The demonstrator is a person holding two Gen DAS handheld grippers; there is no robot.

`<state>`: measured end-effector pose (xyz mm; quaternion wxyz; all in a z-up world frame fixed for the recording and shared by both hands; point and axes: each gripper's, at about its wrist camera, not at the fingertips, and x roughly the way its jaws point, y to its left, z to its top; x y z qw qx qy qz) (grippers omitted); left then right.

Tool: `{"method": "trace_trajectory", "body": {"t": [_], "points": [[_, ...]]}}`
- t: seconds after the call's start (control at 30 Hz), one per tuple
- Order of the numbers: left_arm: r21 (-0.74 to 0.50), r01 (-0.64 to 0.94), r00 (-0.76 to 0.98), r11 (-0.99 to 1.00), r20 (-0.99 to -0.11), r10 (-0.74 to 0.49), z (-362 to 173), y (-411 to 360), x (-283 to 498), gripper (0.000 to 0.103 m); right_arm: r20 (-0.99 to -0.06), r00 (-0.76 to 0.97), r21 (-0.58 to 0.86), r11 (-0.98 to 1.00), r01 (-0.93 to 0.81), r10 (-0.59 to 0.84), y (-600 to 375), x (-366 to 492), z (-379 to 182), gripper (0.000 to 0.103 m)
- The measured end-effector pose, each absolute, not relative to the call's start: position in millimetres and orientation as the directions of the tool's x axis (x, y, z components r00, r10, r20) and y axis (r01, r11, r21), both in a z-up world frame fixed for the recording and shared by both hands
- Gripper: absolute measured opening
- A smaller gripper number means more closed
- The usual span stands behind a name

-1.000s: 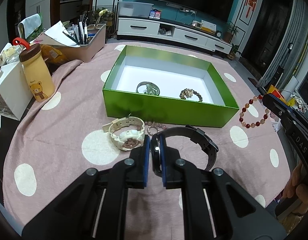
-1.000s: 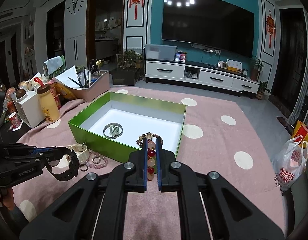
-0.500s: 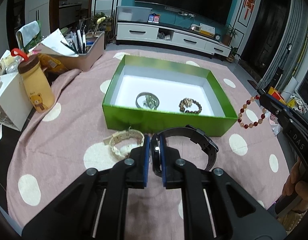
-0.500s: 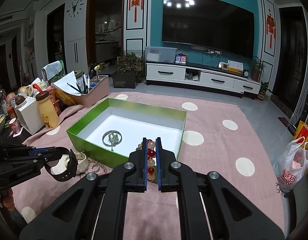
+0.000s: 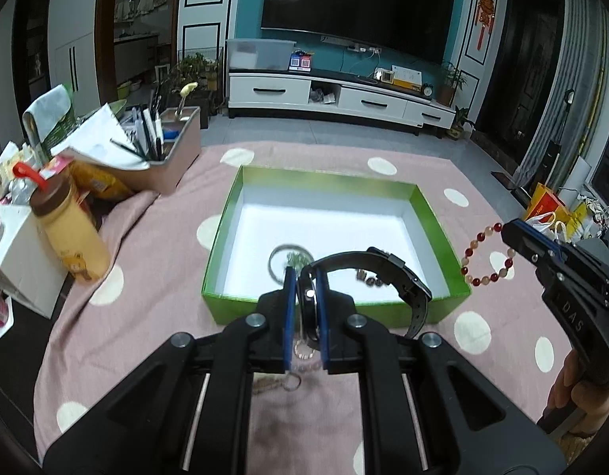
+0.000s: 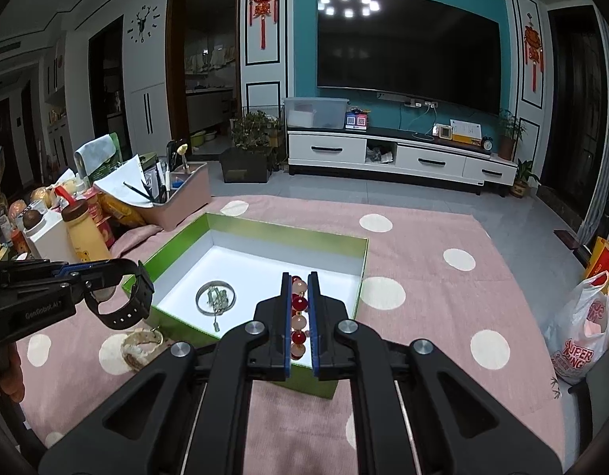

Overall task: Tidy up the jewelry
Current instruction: 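Carry the black watch over the box with the left tool while the right carries the bracelet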

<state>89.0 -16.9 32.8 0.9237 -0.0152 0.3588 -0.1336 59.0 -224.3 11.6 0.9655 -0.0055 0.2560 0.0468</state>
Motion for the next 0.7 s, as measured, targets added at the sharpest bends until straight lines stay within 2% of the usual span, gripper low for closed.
{"method": "trace_trajectory", "body": {"t": [0.47, 0.7], "points": [[-0.098, 0.24, 0.714, 0.966, -0.656, -0.244, 39.7, -40.2, 135.8, 0.01, -0.503, 0.859, 0.017, 0.995, -0.102, 0.097, -232.4, 92.8, 12.4, 0.007], [-0.073, 0.226, 0.698, 0.971, -0.684, -0.213, 27.1, -47.8, 168.0, 0.009, -0.533, 0.836, 0.075, 0.991, -0.106, 0.13, -245.4, 116.7, 3.7, 0.007]]}}
